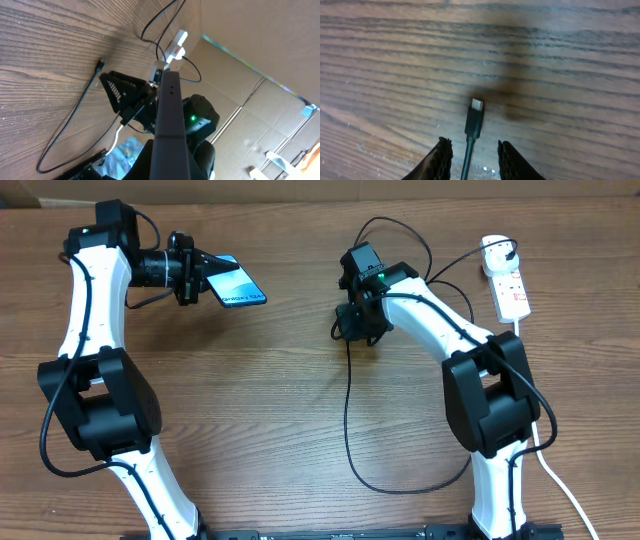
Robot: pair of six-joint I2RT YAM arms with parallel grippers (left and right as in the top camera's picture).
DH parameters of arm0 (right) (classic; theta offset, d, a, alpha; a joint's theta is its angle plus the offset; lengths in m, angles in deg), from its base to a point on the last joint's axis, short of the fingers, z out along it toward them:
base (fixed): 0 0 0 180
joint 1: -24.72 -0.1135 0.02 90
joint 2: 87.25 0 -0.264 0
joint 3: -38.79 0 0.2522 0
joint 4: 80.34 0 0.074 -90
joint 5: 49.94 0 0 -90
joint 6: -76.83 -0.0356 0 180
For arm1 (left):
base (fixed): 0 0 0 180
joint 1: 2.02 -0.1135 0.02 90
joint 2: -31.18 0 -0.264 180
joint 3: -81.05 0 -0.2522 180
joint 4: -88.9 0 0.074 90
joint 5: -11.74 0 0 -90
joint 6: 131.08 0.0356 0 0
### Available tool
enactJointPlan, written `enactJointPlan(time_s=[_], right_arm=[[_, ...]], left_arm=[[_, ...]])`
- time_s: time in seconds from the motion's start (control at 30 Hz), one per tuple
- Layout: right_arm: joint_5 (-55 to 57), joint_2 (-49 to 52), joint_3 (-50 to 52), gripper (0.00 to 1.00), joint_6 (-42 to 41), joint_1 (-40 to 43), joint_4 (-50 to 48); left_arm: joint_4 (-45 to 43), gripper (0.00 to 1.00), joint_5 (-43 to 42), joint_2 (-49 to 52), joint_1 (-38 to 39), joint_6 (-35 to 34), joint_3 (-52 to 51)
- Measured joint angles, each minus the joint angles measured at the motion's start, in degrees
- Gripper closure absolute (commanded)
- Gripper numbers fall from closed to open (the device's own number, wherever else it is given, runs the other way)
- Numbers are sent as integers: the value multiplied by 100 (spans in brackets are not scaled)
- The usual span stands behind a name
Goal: Plug charger to phone and switch on socket
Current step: 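Grasp the black cable's USB-C end with the right gripper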
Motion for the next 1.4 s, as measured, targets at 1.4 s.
enactJointPlan(time_s=[1.4], right_arm=[[-664, 92, 442, 96, -31, 79, -549]], left_arm=[[0, 96, 0, 0, 0, -2, 0]])
